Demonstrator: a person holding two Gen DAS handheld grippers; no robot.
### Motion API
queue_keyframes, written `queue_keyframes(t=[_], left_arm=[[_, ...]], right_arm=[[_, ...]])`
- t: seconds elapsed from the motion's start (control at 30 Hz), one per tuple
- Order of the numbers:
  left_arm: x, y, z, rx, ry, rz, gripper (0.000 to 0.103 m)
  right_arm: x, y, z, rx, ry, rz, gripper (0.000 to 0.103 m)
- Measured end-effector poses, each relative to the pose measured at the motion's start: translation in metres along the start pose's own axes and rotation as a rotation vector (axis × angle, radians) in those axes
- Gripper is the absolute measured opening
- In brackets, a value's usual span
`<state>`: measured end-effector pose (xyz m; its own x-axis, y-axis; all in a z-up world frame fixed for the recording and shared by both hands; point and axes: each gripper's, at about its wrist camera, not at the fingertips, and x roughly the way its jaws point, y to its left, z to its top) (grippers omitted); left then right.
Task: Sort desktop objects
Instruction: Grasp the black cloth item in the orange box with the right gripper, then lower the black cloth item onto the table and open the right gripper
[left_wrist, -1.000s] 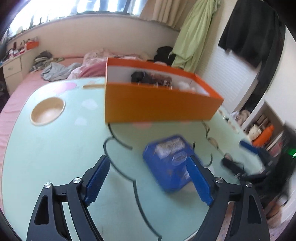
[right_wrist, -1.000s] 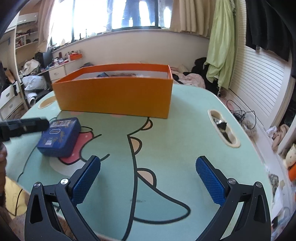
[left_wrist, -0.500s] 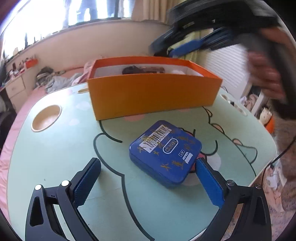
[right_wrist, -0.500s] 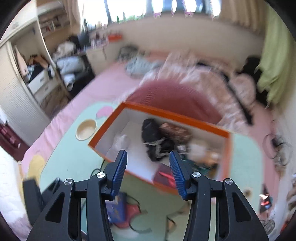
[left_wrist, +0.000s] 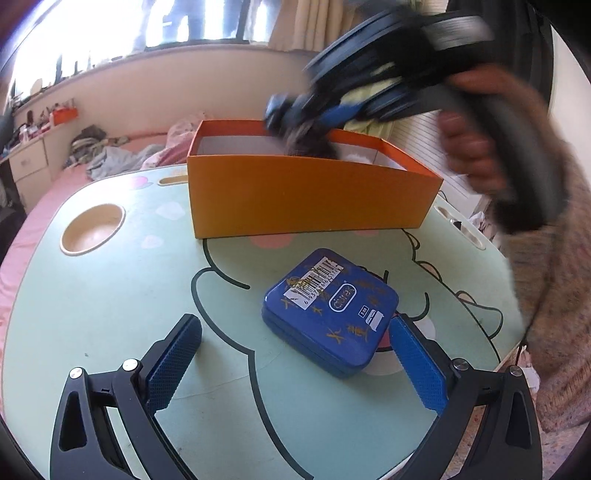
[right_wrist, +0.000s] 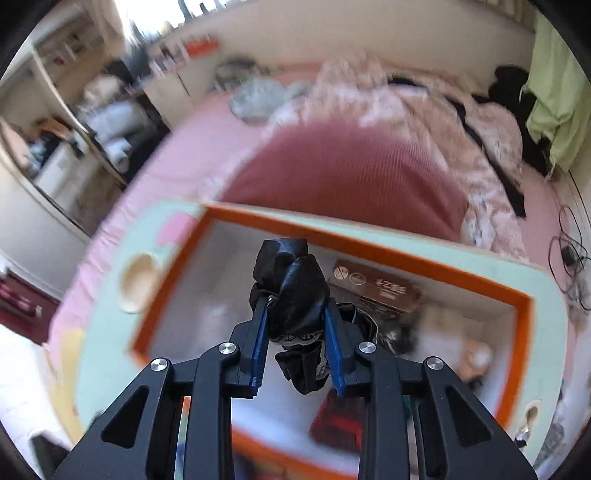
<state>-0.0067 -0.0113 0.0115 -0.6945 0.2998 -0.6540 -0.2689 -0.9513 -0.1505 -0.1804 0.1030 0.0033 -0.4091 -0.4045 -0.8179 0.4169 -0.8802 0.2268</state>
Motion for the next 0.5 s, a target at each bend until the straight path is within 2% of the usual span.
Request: queue_keyframes(t=[0.13, 0.2, 0.27, 0.37, 0.43, 0.5], left_arm=[[0.001, 0.000, 0.001, 0.001, 0.003, 0.005, 0.101], [0.001, 0.000, 0.001, 0.001, 0.005, 0.008, 0.101], [0.001, 0.000, 0.001, 0.003, 0.014, 0.016, 0.101], [-0.006, -0.001, 0.010, 0.008, 0.025, -0.010, 0.101], [-0.022, 0.002, 0.024, -0.008, -0.013, 0.000, 0.101], [-0.036, 0.006, 0.046, -0.034, -0.059, 0.016, 0.101]], right_arm=[[-0.079, 0.004, -0.037, -0.044, -0.146, 0.122, 0.029], [-0.104, 0.004, -0.065, -0.072, -0.181, 0.133, 0.030], [-0.104, 0.004, -0.090, -0.086, -0.155, 0.108, 0.030], [-0.076, -0.004, -0.121, -0.075, -0.054, 0.047, 0.030], [-0.056, -0.013, -0.135, -0.043, -0.012, 0.037, 0.030], [-0.046, -0.018, -0.141, -0.029, -0.022, 0.025, 0.032]])
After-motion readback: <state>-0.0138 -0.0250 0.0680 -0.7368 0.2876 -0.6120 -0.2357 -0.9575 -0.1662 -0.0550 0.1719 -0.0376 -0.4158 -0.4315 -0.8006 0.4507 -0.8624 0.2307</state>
